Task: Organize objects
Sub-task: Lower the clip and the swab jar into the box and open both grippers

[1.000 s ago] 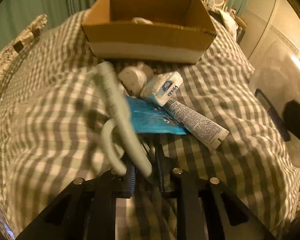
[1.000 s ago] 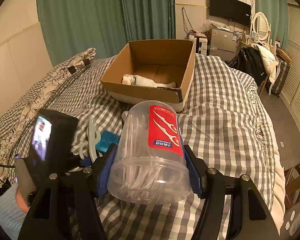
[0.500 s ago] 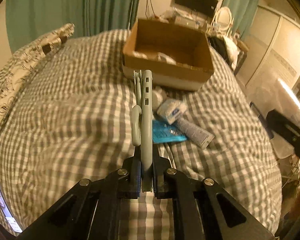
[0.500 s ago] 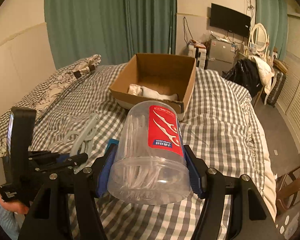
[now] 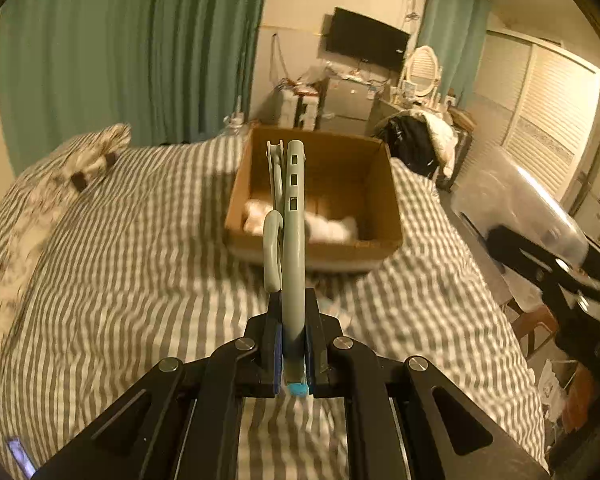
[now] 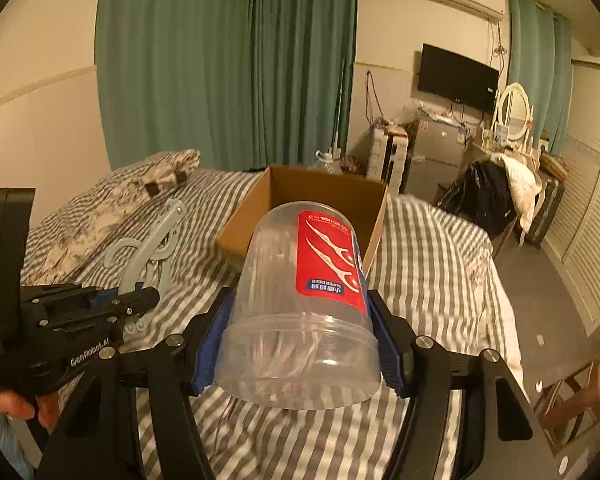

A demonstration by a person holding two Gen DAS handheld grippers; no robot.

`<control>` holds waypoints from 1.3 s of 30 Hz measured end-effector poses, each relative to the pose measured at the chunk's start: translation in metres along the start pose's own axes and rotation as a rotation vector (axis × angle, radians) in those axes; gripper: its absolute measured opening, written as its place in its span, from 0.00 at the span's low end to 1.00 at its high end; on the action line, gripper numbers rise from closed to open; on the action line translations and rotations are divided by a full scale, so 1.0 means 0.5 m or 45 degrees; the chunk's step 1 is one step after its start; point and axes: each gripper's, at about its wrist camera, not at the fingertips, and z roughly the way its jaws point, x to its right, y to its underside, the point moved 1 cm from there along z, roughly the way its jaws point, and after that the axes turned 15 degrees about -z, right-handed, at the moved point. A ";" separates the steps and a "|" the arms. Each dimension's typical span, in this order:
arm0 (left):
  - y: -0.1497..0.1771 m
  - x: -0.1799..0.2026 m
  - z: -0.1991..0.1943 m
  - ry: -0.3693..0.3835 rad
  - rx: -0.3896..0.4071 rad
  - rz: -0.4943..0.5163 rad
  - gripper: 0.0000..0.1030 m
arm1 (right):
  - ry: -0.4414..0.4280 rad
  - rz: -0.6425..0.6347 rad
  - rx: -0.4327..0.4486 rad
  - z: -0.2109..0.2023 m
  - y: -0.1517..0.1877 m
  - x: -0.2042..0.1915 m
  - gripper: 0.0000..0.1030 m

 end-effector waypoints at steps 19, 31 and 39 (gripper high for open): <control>-0.164 -0.003 0.216 -0.007 -0.038 0.030 0.08 | 0.031 0.051 -0.037 0.374 -0.183 0.116 0.62; -0.175 0.022 0.265 -0.049 -0.080 0.049 0.08 | -0.001 0.176 0.020 0.393 -0.155 0.150 0.87; -0.212 0.062 0.316 -0.050 -0.027 0.093 0.08 | 0.066 0.154 0.047 0.294 -0.149 0.179 0.91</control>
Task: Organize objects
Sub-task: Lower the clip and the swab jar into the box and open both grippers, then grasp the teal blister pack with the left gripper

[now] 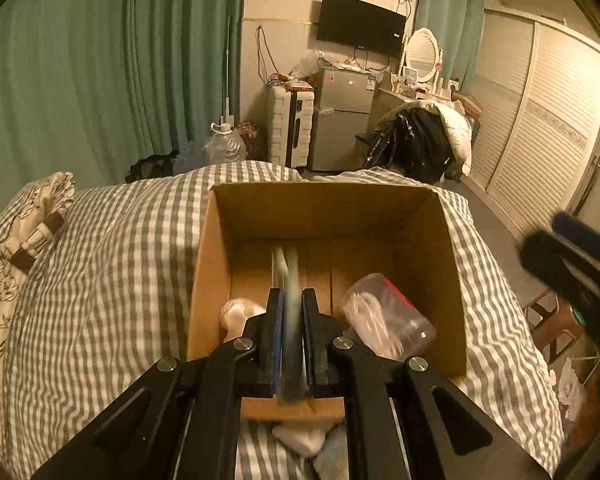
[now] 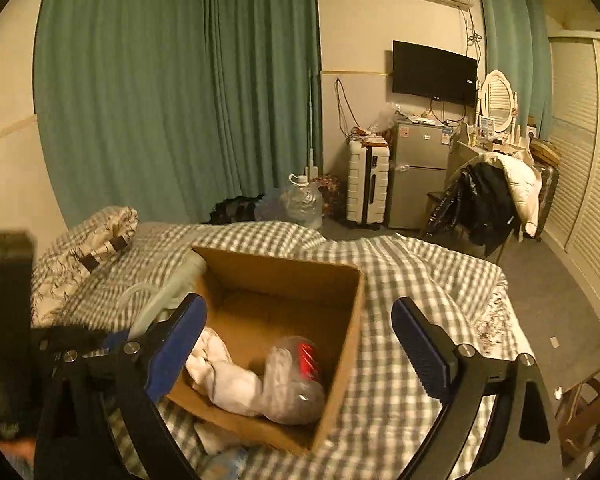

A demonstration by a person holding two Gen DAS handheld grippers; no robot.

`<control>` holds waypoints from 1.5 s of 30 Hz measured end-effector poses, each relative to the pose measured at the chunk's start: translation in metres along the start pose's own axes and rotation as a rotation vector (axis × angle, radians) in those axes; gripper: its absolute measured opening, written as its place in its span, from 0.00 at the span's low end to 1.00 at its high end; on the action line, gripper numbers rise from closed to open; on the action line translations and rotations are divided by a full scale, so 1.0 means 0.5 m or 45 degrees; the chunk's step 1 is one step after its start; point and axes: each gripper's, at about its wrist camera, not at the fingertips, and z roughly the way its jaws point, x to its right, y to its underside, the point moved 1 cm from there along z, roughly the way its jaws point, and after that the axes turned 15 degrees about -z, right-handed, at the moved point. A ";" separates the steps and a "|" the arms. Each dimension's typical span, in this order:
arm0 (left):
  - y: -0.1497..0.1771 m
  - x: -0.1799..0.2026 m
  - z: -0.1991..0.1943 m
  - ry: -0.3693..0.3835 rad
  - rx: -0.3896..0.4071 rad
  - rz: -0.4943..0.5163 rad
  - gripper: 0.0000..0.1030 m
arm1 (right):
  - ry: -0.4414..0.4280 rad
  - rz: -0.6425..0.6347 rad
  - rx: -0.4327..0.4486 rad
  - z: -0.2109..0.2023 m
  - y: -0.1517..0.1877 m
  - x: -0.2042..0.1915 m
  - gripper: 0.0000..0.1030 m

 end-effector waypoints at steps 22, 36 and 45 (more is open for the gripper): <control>0.081 -0.048 -0.158 -0.127 0.070 -0.050 0.87 | 0.049 -0.065 -0.094 -0.126 0.101 0.004 0.91; 0.332 -0.083 -0.172 -0.251 -0.089 -0.096 0.87 | -0.004 -0.018 -0.219 -0.166 0.231 -0.070 0.91; 0.442 -0.032 -0.088 -0.399 -0.287 0.212 0.87 | -0.085 0.029 -0.362 -0.098 0.313 -0.098 0.91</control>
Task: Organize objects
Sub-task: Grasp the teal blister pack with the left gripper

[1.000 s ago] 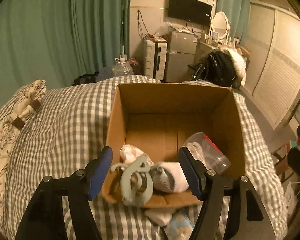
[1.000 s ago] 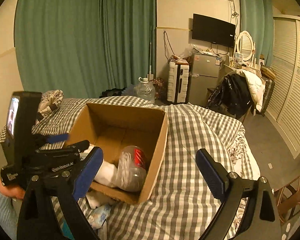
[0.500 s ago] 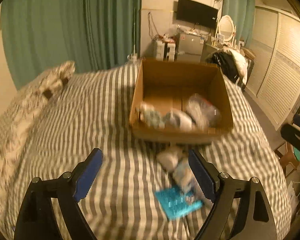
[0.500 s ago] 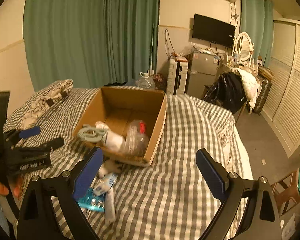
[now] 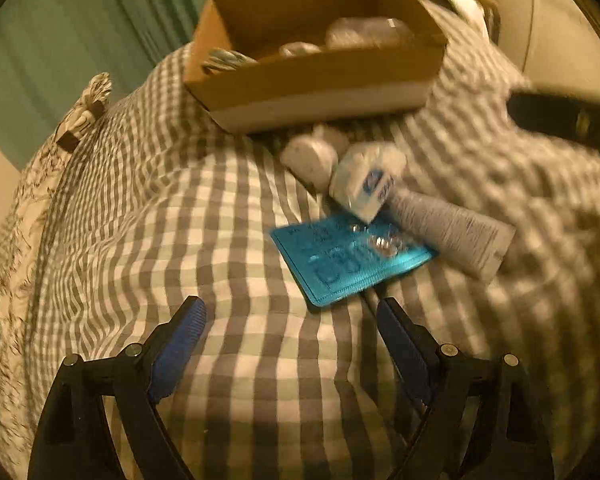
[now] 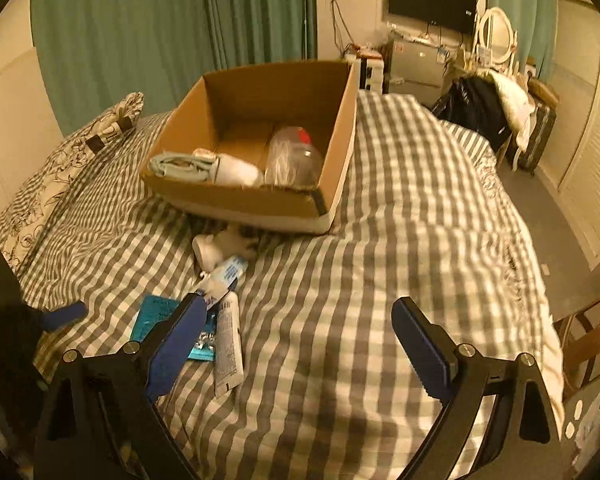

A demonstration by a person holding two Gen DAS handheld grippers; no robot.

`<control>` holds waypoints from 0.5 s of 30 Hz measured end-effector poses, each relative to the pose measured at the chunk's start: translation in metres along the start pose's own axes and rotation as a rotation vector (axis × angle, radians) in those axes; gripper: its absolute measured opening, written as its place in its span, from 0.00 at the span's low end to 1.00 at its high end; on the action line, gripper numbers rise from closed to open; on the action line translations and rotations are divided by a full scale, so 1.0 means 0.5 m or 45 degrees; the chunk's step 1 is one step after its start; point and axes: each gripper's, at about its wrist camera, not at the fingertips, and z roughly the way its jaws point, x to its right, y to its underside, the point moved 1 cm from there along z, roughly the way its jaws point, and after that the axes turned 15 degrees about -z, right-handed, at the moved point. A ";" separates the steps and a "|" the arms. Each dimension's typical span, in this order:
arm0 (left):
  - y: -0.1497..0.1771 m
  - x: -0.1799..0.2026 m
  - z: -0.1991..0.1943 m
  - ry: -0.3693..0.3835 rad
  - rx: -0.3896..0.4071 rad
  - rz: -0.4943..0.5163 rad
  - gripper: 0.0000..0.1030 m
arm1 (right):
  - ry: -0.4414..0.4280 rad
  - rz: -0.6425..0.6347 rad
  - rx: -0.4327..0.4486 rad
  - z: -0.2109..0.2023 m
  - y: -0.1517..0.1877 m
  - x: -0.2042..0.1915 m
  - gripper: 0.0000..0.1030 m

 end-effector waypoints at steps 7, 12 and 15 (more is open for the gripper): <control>-0.024 0.047 0.029 -0.052 -0.011 0.160 0.87 | -0.039 0.048 -0.003 0.010 0.002 0.013 0.91; -0.052 0.073 0.046 0.038 -0.025 0.231 0.87 | -0.047 0.130 -0.005 0.006 0.013 0.041 0.91; -0.062 0.072 0.077 0.079 -0.095 0.215 0.74 | -0.053 0.175 -0.001 0.000 0.019 0.058 0.91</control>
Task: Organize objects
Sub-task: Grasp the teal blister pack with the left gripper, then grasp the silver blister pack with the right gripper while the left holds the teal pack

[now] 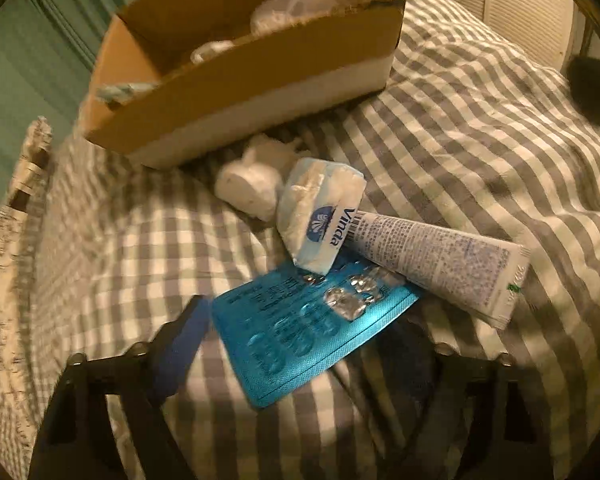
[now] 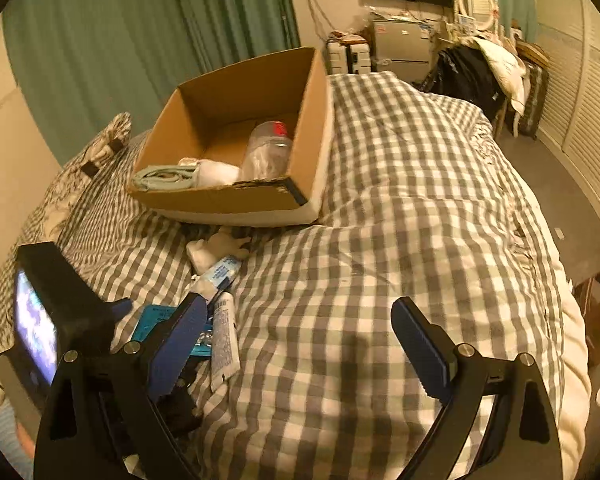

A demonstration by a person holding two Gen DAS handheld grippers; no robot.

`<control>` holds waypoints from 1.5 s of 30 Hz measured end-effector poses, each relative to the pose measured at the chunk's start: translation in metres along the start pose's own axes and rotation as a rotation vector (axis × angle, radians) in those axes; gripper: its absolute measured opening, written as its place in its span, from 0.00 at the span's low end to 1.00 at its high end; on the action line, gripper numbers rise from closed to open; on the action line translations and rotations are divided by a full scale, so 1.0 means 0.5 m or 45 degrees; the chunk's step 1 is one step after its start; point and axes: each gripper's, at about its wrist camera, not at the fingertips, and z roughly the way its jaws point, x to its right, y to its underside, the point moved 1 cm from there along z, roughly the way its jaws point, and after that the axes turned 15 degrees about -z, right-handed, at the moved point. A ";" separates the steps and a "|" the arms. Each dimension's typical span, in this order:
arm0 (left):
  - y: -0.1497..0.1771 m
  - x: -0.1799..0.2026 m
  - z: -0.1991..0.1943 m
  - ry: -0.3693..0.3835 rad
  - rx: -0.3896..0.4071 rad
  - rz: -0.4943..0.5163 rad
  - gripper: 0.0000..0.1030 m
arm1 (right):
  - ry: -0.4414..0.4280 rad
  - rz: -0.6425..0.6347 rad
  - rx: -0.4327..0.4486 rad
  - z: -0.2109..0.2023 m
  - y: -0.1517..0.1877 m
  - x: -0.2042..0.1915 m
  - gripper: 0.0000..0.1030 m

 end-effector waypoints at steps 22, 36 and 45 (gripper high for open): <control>0.063 -0.148 -0.177 0.374 0.173 -0.299 0.01 | 0.107 -0.060 -0.035 -0.019 0.000 -0.026 0.91; 0.058 -0.226 -0.163 0.345 0.166 -0.395 0.04 | 0.122 -0.206 -0.118 0.040 -0.002 -0.102 0.91; 0.078 -0.239 -0.136 0.264 0.122 -0.443 0.50 | 0.114 -0.361 -0.116 0.037 0.011 -0.149 0.91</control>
